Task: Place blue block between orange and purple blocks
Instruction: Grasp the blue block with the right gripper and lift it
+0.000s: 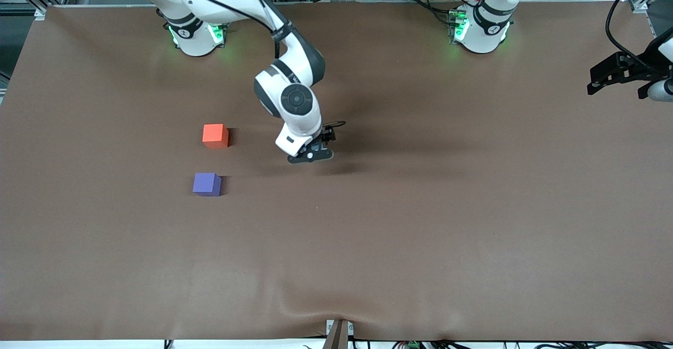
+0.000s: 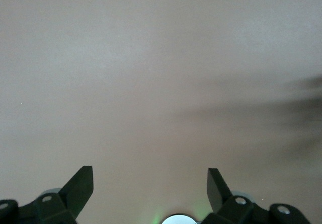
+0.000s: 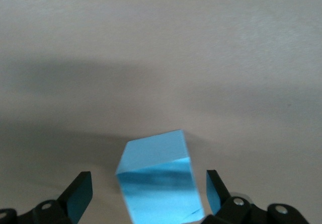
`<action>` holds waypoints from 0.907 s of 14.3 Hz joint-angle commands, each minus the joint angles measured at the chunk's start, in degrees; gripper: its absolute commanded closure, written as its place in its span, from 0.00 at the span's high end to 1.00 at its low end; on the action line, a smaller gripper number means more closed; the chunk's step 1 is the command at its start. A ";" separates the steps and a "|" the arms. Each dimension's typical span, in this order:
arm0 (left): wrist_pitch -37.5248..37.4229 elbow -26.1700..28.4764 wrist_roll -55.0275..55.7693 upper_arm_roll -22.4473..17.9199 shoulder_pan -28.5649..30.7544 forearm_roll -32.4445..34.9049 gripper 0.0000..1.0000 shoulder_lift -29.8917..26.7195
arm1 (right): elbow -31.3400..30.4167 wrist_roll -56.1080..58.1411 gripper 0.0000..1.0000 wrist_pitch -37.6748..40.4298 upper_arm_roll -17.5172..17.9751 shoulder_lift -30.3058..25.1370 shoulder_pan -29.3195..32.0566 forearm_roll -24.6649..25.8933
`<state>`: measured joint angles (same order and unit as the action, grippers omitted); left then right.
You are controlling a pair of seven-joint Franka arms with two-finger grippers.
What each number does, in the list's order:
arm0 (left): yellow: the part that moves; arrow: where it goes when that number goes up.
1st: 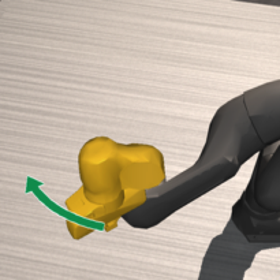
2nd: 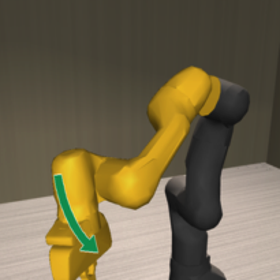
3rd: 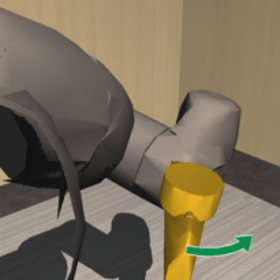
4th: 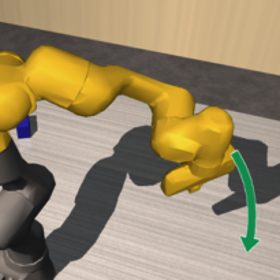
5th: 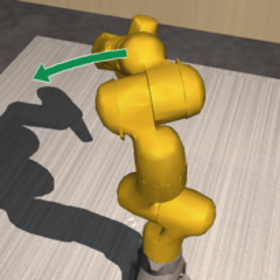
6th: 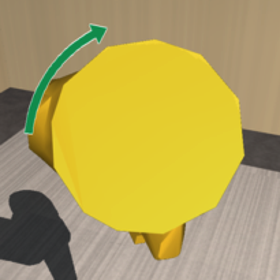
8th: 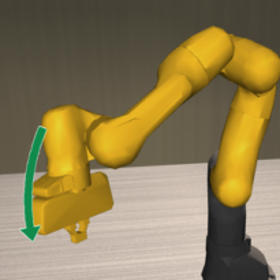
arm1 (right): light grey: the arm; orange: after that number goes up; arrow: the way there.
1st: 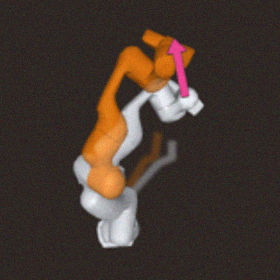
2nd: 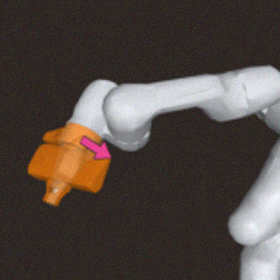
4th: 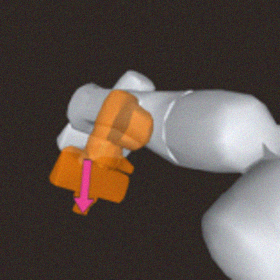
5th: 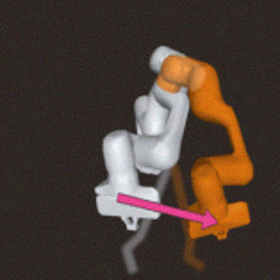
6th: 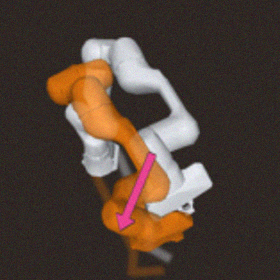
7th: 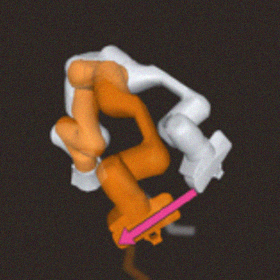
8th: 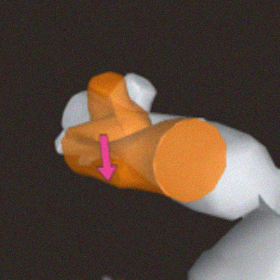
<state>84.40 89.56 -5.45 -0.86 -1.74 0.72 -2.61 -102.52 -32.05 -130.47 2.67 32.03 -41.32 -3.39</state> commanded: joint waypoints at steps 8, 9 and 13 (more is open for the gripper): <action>-0.55 -0.53 -0.44 0.16 0.33 -0.89 1.00 0.07 | -6.28 0.58 1.00 -5.13 -0.30 -2.59 -1.83 0.04; -0.55 -0.53 -0.44 0.16 0.42 -0.89 1.00 0.07 | -7.59 0.67 1.00 -7.06 -0.30 -2.50 -2.01 0.39; -0.55 -0.53 -0.35 0.24 -0.11 -0.72 1.00 0.59 | -8.66 3.21 1.00 -9.10 -0.39 -2.24 -1.92 1.01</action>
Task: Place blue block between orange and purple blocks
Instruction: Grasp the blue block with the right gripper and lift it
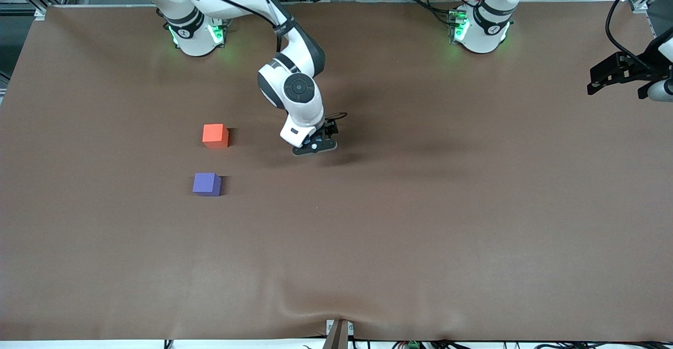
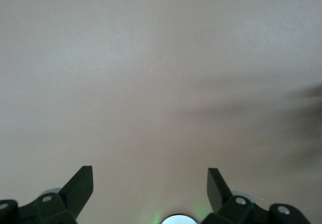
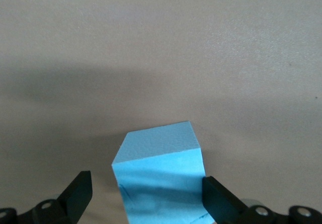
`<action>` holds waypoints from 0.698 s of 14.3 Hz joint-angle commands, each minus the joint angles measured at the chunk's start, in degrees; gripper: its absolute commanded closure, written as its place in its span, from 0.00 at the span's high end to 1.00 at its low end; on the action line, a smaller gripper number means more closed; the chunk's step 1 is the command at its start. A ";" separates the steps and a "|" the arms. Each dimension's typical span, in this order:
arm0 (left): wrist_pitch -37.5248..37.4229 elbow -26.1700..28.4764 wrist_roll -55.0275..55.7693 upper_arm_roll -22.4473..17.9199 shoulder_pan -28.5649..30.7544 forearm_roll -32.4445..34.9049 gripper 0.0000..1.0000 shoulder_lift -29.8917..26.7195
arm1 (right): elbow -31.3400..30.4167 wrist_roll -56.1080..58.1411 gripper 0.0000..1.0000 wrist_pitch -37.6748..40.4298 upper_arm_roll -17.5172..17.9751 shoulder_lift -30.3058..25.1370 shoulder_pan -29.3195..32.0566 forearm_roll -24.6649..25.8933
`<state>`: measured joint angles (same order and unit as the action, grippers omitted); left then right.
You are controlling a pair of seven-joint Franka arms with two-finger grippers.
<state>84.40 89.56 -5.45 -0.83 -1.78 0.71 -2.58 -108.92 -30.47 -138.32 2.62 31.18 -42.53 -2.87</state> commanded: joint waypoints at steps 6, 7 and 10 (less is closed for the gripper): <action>-0.46 -0.53 -0.44 0.22 0.29 -0.71 1.00 0.91 | -1.38 2.87 1.00 0.50 -0.51 -1.48 -0.18 0.93; -0.46 -0.53 -0.44 0.22 0.29 -0.71 1.00 1.00 | -0.60 3.83 1.00 1.81 -0.60 -1.48 -0.01 0.93; -0.46 -0.53 -0.44 0.22 0.20 -0.80 1.00 1.00 | 1.95 4.28 1.00 5.51 -0.77 -1.48 0.08 0.93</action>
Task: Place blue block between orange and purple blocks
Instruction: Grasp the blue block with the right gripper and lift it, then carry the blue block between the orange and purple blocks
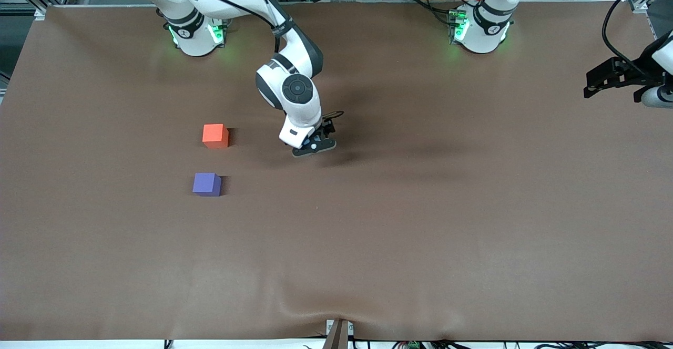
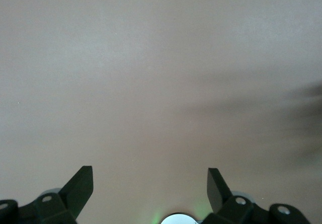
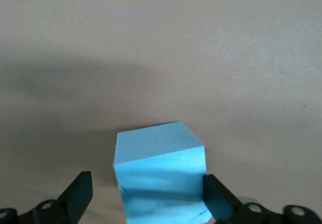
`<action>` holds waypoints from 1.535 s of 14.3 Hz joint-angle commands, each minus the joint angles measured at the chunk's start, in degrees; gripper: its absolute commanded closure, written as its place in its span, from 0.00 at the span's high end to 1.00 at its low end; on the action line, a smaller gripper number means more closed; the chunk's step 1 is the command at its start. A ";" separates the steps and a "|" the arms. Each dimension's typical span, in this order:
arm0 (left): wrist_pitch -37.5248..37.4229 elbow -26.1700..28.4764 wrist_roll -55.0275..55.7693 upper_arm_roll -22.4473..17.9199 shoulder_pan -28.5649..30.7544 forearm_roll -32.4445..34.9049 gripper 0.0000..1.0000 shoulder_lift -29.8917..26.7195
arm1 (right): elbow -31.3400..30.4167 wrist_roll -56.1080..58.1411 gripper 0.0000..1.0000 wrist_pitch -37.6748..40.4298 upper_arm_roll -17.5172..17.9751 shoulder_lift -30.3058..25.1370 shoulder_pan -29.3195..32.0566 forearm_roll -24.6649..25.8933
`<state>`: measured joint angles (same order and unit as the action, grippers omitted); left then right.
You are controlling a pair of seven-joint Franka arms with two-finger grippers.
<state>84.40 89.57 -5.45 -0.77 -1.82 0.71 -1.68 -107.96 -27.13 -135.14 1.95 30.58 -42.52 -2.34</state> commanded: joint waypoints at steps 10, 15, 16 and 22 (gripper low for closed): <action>-0.37 -0.54 -0.44 0.15 0.32 -0.80 1.00 0.19 | 0.74 0.41 1.00 2.34 -0.19 -0.26 -0.81 3.21; -0.37 -0.54 -0.35 0.15 0.32 -0.80 1.00 0.54 | 0.83 0.41 0.78 1.19 -0.19 0.88 -1.07 4.54; -0.37 -0.54 -0.35 0.15 0.32 -0.80 1.00 0.54 | 1.00 0.85 0.50 1.19 -0.10 1.06 -0.81 5.50; -0.38 -0.54 -0.35 0.15 0.15 -0.71 1.00 0.63 | 1.18 2.25 0.00 8.73 0.16 -7.79 9.45 4.98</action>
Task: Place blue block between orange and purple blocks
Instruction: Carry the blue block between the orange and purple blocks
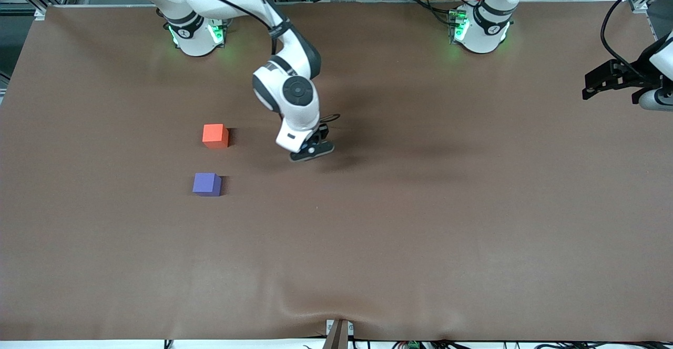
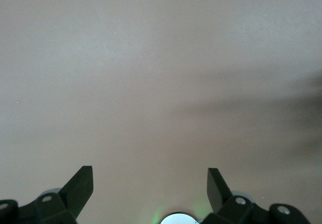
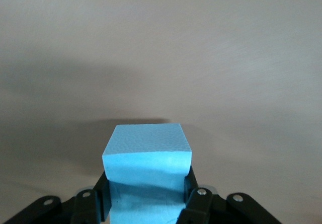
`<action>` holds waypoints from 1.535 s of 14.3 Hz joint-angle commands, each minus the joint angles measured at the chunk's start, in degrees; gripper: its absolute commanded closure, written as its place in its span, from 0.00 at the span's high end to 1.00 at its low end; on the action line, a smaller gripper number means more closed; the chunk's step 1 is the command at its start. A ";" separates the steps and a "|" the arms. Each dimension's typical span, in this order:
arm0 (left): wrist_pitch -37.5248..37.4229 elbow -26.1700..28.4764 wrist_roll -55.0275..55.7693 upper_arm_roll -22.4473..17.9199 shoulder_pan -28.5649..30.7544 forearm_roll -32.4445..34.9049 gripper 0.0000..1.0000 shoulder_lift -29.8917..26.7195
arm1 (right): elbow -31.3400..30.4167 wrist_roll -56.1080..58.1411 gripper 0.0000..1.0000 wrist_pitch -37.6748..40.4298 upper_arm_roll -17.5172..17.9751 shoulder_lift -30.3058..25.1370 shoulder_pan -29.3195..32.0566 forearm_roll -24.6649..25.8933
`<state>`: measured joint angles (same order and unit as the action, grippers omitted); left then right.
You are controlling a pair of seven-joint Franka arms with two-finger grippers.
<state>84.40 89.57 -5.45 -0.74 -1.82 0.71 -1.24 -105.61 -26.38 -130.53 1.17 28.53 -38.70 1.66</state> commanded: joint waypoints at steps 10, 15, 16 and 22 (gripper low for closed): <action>-0.38 -0.54 -0.35 0.13 -0.03 -0.63 1.00 0.18 | -10.67 12.14 0.00 13.29 0.76 -14.82 24.72 -0.34; -0.38 -0.54 -0.35 0.13 -0.20 -0.54 1.00 0.54 | -14.18 12.14 0.00 9.26 0.85 -14.47 27.36 -0.34; -0.37 -0.54 -0.35 0.13 -0.20 -0.54 1.00 0.54 | -15.15 12.23 0.00 7.76 0.85 -14.47 27.54 -0.34; -0.38 -0.54 -0.35 0.13 -0.29 -0.45 1.00 0.54 | -17.17 12.58 0.00 3.89 0.85 -13.50 26.92 -0.34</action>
<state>84.40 89.57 -5.45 -0.60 -1.98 0.71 -0.92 -120.10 -14.06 -124.32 1.44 16.28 -12.26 1.46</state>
